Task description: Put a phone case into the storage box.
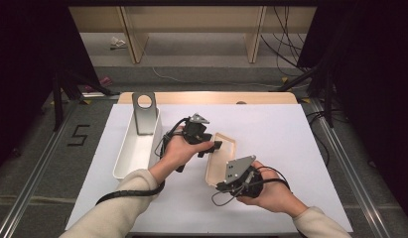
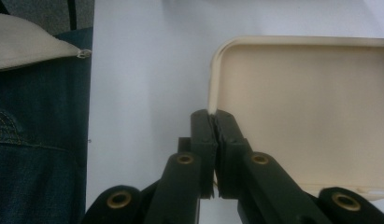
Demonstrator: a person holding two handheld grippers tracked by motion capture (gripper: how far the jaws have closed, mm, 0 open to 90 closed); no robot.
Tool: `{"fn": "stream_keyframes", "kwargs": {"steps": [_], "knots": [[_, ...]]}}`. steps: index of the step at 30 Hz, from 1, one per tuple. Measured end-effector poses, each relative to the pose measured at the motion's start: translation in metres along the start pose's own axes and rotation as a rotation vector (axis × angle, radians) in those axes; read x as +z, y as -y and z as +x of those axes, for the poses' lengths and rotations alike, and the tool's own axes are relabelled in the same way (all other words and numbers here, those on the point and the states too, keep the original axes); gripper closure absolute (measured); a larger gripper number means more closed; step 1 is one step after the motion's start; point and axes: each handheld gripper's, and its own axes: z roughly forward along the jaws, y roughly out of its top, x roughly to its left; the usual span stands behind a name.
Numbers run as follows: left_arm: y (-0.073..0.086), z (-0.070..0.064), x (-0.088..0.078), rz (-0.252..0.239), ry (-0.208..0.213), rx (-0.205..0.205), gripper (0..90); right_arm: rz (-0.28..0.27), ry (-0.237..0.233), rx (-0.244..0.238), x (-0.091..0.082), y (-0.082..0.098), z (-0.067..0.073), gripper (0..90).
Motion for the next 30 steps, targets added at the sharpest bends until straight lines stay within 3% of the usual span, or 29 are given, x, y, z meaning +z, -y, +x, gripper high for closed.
{"fn": "stream_keyframes", "kwargs": {"steps": [11, 20, 24, 28, 30], "knots": [[-0.002, -0.002, 0.0, -0.016, 0.014, -0.096, 68.1, 0.007, -0.007, -0.009, 0.003, 0.0, 0.0, 88.3], [-0.004, -0.011, -0.003, -0.052, 0.03, -0.124, 78.9, 0.041, -0.008, -0.011, 0.01, 0.001, 0.001, 88.4], [-0.006, -0.016, -0.006, -0.075, 0.035, -0.102, 81.6, 0.052, -0.003, -0.004, 0.012, 0.003, -0.001, 88.3], [-0.009, -0.024, -0.01, -0.132, 0.05, -0.102, 82.2, 0.065, 0.022, 0.001, 0.014, 0.003, -0.002, 88.0], [-0.011, -0.028, -0.012, -0.154, 0.056, -0.072, 82.5, 0.061, 0.03, 0.014, 0.014, 0.004, -0.003, 85.8]]}}
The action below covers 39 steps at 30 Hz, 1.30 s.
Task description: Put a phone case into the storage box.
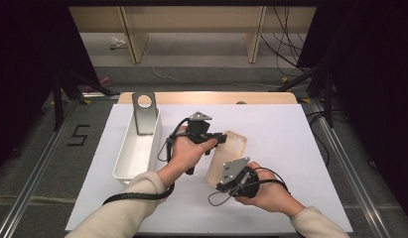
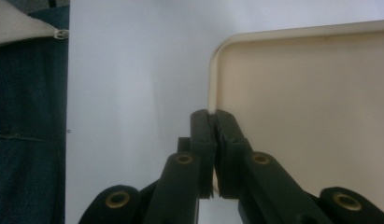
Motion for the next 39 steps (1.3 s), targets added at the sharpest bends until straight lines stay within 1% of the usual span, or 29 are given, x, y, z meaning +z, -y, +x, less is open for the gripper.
{"fn": "stream_keyframes", "kwargs": {"steps": [2, 3, 4, 5, 7, 8, 10, 12, 14, 15, 17, 19, 21, 23, 28, 30, 31, 35, 39], "knots": [[-0.001, -0.004, -0.002, -0.013, -0.044, 0.097, 82.6, -0.003, 0.035, 0.007, 0.0, 0.001, -0.001, 77.4], [-0.002, -0.005, -0.003, -0.024, -0.046, 0.11, 82.6, -0.012, 0.048, 0.018, 0.0, 0.002, -0.003, 74.0], [-0.002, -0.004, -0.005, -0.035, -0.031, 0.105, 82.6, -0.019, 0.052, 0.029, -0.001, 0.004, -0.004, 71.0], [-0.002, -0.004, -0.006, -0.044, -0.034, 0.122, 82.5, -0.027, 0.063, 0.038, -0.002, 0.005, -0.005, 67.7], [-0.002, -0.003, -0.009, -0.068, -0.054, 0.156, 82.5, -0.047, 0.082, 0.06, -0.004, 0.006, -0.007, 61.4], [-0.002, -0.002, -0.01, -0.078, -0.063, 0.167, 82.4, -0.055, 0.092, 0.07, -0.004, 0.007, -0.009, 58.6], [-0.002, 0.001, -0.013, -0.093, -0.075, 0.175, 82.4, -0.079, 0.113, 0.094, -0.006, 0.008, -0.011, 50.8], [-0.001, 0.003, -0.016, -0.112, -0.091, 0.196, 82.3, -0.101, 0.131, 0.115, -0.007, 0.01, -0.013, 47.7], [0.0, 0.006, -0.019, -0.124, -0.105, 0.215, 82.2, -0.115, 0.139, 0.14, -0.008, 0.012, -0.015, 41.6], [0.0, 0.008, -0.021, -0.126, -0.111, 0.222, 82.2, -0.119, 0.147, 0.149, -0.009, 0.013, -0.016, 40.9], [0.0, 0.01, -0.024, -0.138, -0.126, 0.238, 82.1, -0.12, 0.138, 0.167, -0.01, 0.016, -0.018, 40.3], [0.0, 0.012, -0.027, -0.145, -0.141, 0.257, 82.1, -0.126, 0.148, 0.177, -0.01, 0.018, -0.019, 37.9], [0.001, 0.014, -0.03, -0.158, -0.153, 0.269, 82.1, -0.128, 0.153, 0.185, -0.011, 0.02, -0.02, 35.1], [0.0, 0.016, -0.032, -0.17, -0.165, 0.274, 82.2, -0.132, 0.163, 0.2, -0.011, 0.021, -0.02, 32.8], [0.001, 0.02, -0.039, -0.189, -0.181, 0.287, 82.2, -0.156, 0.204, 0.231, -0.012, 0.026, -0.025, 26.3], [0.001, 0.022, -0.042, -0.199, -0.185, 0.287, 82.2, -0.161, 0.204, 0.253, -0.014, 0.029, -0.026, 26.1], [0.001, 0.023, -0.044, -0.203, -0.188, 0.292, 82.2, -0.162, 0.205, 0.259, -0.014, 0.03, -0.027, 25.5], [0.001, 0.027, -0.05, -0.224, -0.198, 0.289, 82.2, -0.177, 0.21, 0.278, -0.016, 0.033, -0.028, 21.9], [0.001, 0.03, -0.056, -0.232, -0.209, 0.3, 82.2, -0.196, 0.223, 0.304, -0.019, 0.036, -0.029, 18.6]]}}
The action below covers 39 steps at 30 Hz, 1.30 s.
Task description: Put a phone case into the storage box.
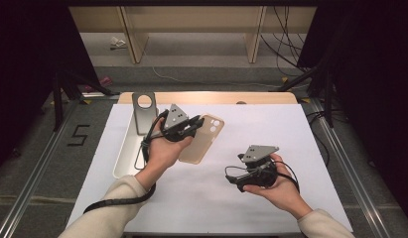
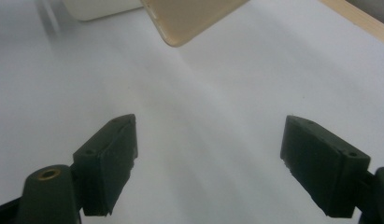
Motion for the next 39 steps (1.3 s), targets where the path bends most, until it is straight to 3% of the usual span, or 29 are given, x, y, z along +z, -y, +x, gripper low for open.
{"fn": "stream_keyframes", "kwargs": {"steps": [16, 29, 39], "knots": [[0.0, 0.018, -0.016, -0.038, -0.04, -0.022, 82.2, -0.04, 0.071, 0.087, -0.01, 0.007, -0.012, 16.6], [-0.005, 0.032, -0.031, -0.083, -0.051, -0.079, 82.2, -0.079, 0.094, 0.134, -0.017, 0.011, -0.019, 16.6], [-0.013, 0.045, -0.043, -0.117, -0.076, -0.08, 82.2, -0.105, 0.108, 0.164, -0.021, 0.014, -0.024, 16.6]]}}
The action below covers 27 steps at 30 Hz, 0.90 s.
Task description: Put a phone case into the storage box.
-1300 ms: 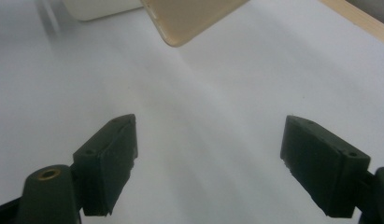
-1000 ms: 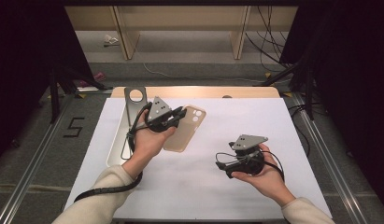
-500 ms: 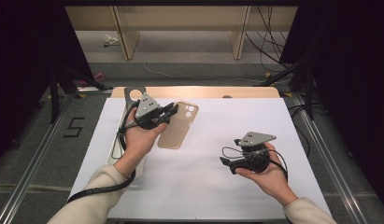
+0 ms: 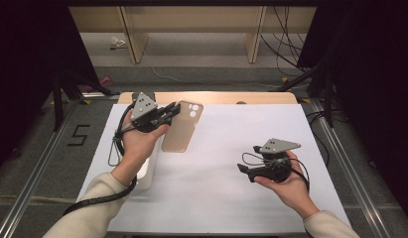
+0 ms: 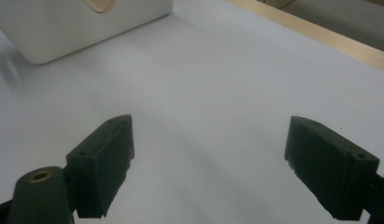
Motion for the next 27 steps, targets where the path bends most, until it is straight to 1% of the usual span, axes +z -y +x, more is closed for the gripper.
{"fn": "stream_keyframes", "kwargs": {"steps": [4, 7, 16, 27], "knots": [[-0.002, 0.004, -0.003, -0.007, -0.005, -0.003, 82.2, -0.006, 0.006, 0.006, -0.002, 0.001, -0.002, 16.6], [-0.003, 0.007, -0.004, -0.009, -0.011, 0.003, 82.2, -0.008, 0.012, 0.012, -0.004, 0.002, -0.004, 16.6], [-0.006, 0.016, -0.009, -0.02, -0.034, 0.007, 82.1, -0.022, 0.021, 0.042, -0.006, 0.004, -0.009, 16.8], [-0.007, 0.029, -0.016, -0.026, -0.059, 0.014, 82.1, -0.028, 0.03, 0.054, -0.008, 0.005, -0.011, 17.0]]}}
